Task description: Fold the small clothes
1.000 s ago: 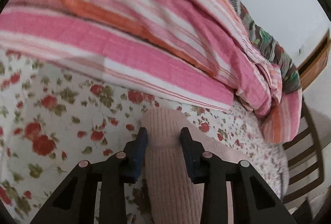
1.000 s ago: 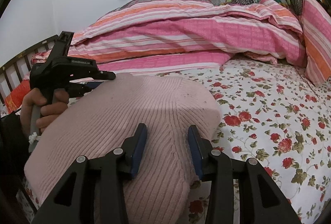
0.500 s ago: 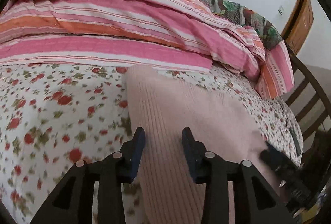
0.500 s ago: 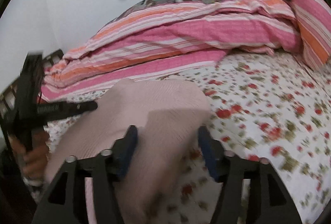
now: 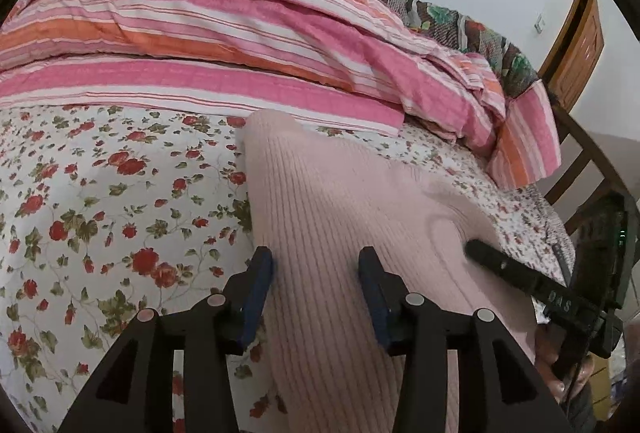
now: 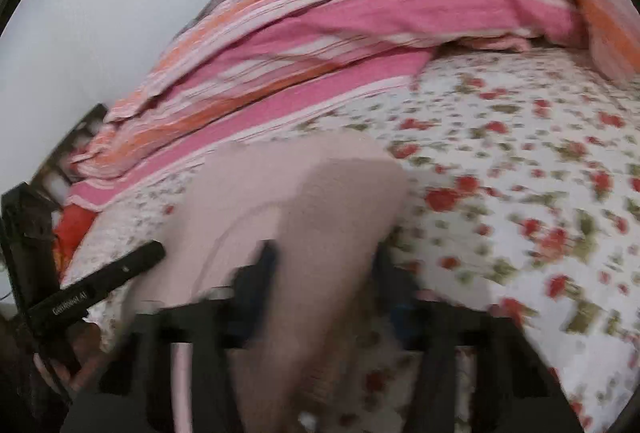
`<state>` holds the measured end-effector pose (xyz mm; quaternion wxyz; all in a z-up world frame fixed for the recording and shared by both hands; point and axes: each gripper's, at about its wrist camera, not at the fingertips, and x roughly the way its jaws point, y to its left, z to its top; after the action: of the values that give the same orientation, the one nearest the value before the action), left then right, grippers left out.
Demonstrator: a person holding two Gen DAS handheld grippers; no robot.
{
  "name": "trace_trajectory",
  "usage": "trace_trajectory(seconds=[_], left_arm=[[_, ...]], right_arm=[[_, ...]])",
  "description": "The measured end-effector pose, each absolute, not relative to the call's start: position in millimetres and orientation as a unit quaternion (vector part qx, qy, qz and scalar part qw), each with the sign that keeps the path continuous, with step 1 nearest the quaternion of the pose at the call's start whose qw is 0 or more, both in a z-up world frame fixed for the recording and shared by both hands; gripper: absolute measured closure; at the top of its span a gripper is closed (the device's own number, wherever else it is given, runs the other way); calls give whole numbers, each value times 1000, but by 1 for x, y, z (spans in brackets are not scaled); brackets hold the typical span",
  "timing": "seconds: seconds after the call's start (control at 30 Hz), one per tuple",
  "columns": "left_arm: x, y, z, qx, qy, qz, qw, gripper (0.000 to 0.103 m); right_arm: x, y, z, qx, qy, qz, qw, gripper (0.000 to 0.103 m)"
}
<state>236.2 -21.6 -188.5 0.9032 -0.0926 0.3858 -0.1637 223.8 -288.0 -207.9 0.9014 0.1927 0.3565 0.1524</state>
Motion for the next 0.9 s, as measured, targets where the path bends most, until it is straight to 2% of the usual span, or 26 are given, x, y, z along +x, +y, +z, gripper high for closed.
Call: trace_trajectory(seconds=[0.03,0.07,0.2,0.3,0.33,0.37,0.5,0.67,0.9], left_arm=[[235,-20,-188,-96,385,-169,902,61],[233,-18,-186,-101,381,-174,902,61],[236,-19,-179,-104,370,-179,906,61],[243,-30,-173,-81,367,-172,910,61],[245,-36,-174,-65,368,-166,912,61],[247,-41,-175,-51,371,-159,914,61],[248,-58,-183,7,369,-135,919,61],[244,-59,-187,12,367,-129,921,61],[233,-61,-191,19,363,-118,924,60]], right_arm=[[217,-289,-201,179,329,155,914,91],[211,-290,-195,169,305,164,923,91],[224,-286,-220,128,367,112,915,92],[223,-288,-212,120,364,90,919,85],[222,-290,-204,125,356,81,923,78],[221,-292,-196,131,343,78,927,76],[221,-281,-177,128,315,113,934,75],[231,-252,-205,75,365,125,920,75],[222,-257,-205,74,364,105,922,74]])
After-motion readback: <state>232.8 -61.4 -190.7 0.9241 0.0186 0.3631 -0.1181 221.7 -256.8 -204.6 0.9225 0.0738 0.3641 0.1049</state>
